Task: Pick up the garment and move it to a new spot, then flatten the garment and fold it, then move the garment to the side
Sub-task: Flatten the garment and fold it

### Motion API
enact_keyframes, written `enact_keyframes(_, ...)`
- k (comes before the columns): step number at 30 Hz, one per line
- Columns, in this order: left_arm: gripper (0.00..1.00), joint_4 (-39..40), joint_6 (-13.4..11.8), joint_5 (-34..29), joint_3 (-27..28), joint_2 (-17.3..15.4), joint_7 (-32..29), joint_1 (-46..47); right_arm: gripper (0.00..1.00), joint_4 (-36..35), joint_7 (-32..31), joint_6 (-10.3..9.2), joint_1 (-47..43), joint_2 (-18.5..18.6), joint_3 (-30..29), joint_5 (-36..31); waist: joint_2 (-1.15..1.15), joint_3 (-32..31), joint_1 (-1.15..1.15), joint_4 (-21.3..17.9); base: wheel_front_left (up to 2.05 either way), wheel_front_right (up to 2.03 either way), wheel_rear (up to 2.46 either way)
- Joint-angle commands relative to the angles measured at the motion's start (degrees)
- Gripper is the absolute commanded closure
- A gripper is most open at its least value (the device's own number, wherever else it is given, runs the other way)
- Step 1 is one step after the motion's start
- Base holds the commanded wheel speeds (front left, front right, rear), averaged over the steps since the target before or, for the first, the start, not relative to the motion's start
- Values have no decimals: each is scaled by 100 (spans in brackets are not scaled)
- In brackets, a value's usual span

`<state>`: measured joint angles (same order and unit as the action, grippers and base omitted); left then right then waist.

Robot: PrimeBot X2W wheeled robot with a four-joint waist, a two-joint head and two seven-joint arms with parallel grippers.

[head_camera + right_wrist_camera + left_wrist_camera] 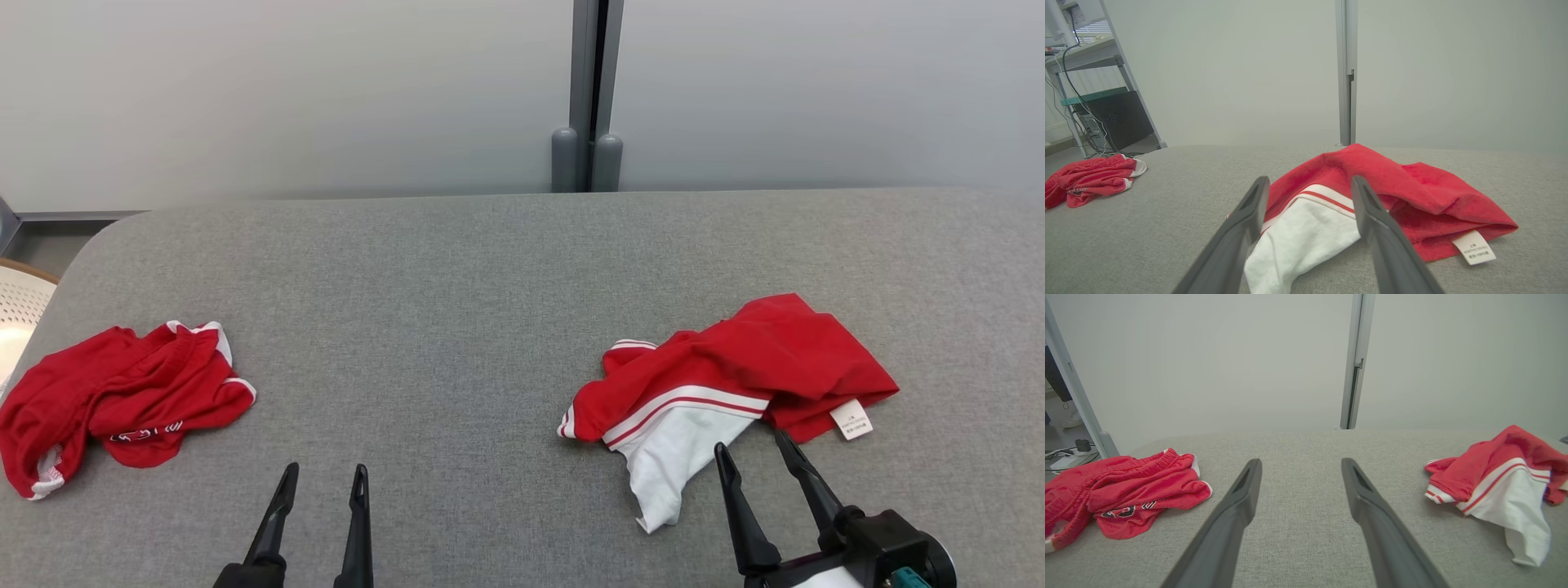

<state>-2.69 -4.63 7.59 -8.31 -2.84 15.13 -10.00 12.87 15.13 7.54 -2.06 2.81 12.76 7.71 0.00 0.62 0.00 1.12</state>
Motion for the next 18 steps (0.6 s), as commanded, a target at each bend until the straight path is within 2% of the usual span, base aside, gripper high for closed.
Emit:
enact_keyframes(1, 0, -40, -34, 2, -37, -17, 2, -2, 0, 29, 3, -10, -42, 14, 14, 32, 0, -27, 0, 13, 0, 0, 0)
enact_keyframes(18, 0, -195, 35, -173, -265, -14, 2, 106, 0, 64, 3, -10, -4, 16, 57, 59, 0, -81, 0, -3, 0, 0, 0)
